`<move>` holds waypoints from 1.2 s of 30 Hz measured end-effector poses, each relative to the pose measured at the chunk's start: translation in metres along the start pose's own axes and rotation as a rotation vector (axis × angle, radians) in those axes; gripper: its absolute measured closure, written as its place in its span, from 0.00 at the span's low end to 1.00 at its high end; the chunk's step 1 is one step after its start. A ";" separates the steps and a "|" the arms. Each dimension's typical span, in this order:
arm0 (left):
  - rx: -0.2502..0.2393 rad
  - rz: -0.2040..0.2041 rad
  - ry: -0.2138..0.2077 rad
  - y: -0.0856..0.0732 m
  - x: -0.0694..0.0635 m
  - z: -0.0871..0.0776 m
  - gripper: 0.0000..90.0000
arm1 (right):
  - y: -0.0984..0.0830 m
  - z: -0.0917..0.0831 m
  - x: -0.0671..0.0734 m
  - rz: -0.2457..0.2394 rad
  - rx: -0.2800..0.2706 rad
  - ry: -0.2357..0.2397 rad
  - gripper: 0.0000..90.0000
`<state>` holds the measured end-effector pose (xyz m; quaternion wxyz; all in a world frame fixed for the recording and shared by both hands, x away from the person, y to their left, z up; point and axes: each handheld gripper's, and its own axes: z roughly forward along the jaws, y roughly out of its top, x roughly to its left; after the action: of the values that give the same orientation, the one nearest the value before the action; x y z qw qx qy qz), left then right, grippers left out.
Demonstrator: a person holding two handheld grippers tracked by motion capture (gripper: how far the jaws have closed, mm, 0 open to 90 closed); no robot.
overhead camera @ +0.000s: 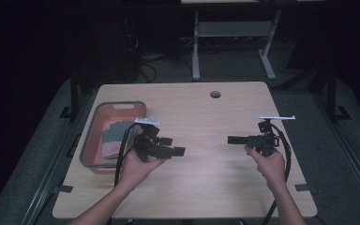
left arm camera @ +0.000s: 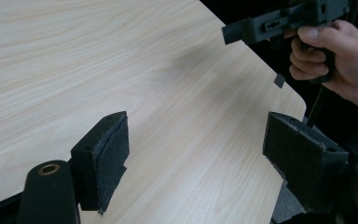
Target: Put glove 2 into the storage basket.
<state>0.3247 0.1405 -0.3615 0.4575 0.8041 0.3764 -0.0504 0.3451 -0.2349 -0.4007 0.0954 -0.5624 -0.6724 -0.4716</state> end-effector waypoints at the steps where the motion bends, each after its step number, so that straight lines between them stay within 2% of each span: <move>1: 0.002 0.000 -0.006 -0.001 0.000 0.002 0.25 | 0.000 0.000 0.000 0.000 0.000 0.000 0.38; 10: 0.018 0.009 -0.024 -0.011 -0.006 0.016 0.25 | -0.012 -0.017 -0.017 0.025 -0.020 -0.020 0.38; 21: 0.026 0.008 -0.044 -0.021 -0.010 0.027 0.25 | -0.031 -0.026 -0.035 0.048 -0.017 -0.034 0.38; 29: 0.032 0.010 -0.057 -0.029 -0.012 0.034 0.25 | -0.043 -0.027 -0.041 0.054 -0.017 -0.027 0.38; 36: 0.037 0.011 -0.060 -0.037 -0.012 0.035 0.26 | -0.054 -0.028 -0.040 0.054 -0.027 -0.012 0.37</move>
<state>0.3016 0.1174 -0.4023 0.4540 0.8125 0.3570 -0.0789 0.3023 -0.2784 -0.4402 0.0963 -0.5844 -0.6512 -0.4744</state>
